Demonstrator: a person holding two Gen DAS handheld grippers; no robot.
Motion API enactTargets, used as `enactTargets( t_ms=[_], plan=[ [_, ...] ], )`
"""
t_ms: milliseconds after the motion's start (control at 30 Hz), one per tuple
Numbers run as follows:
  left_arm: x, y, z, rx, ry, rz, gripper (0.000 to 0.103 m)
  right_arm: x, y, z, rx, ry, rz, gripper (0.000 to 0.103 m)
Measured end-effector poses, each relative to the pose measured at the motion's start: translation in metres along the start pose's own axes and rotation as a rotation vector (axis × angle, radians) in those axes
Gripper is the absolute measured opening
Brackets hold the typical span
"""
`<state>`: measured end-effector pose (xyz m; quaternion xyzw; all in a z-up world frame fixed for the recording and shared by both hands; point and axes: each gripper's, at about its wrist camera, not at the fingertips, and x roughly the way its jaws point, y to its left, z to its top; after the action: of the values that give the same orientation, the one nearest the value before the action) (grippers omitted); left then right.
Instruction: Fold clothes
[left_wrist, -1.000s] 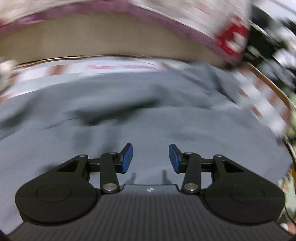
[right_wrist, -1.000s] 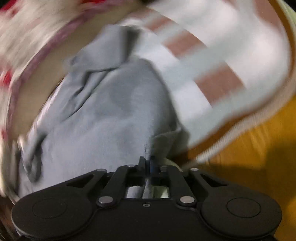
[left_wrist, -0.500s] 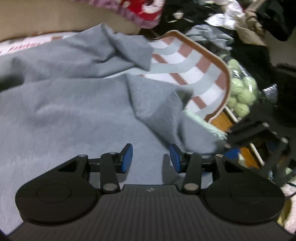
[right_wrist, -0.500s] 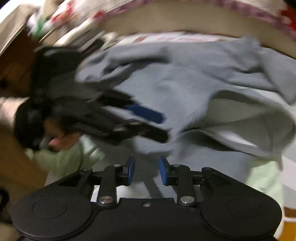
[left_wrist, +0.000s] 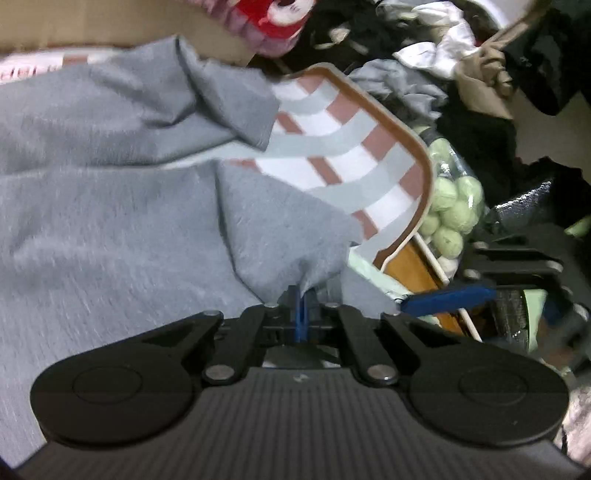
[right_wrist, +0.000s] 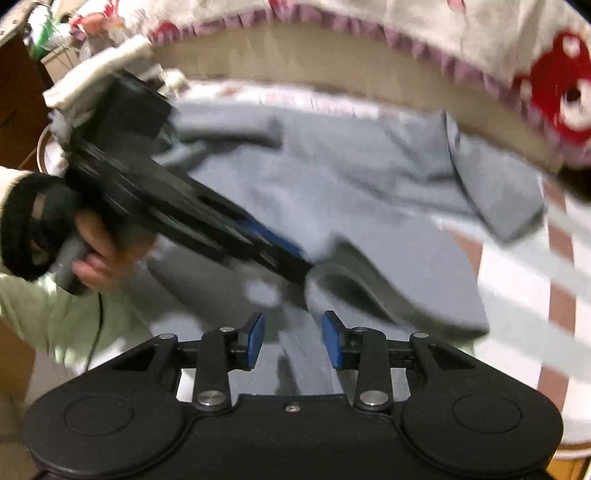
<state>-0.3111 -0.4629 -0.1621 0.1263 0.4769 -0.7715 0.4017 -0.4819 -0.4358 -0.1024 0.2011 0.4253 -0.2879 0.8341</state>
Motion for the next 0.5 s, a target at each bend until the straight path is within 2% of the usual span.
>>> enactTargets(
  t_ms=[67,167,233,267,300,367,500],
  plan=[
    [-0.004,0.006,0.0,-0.046,-0.025,-0.023,0.001,0.004,0.012,0.004,-0.064,-0.007,-0.007,0.039],
    [-0.01,0.008,-0.002,-0.054,-0.046,-0.013,0.001,0.028,0.001,0.0,-0.077,0.061,-0.021,0.038],
    [-0.015,0.009,-0.004,-0.061,-0.055,-0.008,0.001,0.033,-0.022,-0.005,0.001,0.079,-0.037,0.036],
    [-0.016,0.008,-0.005,-0.058,-0.056,-0.012,0.001,0.034,-0.035,-0.008,0.045,0.086,-0.045,0.027],
    [-0.017,0.008,-0.006,-0.054,-0.056,-0.014,0.001,0.036,-0.047,-0.011,0.089,0.093,-0.052,0.014],
    [-0.015,0.004,-0.006,-0.039,-0.053,-0.013,0.001,0.029,-0.06,-0.017,0.154,0.071,-0.012,0.01],
    [-0.019,-0.005,-0.004,0.009,-0.071,0.003,0.001,0.013,-0.082,-0.027,0.276,0.017,0.084,0.009]
  ],
)
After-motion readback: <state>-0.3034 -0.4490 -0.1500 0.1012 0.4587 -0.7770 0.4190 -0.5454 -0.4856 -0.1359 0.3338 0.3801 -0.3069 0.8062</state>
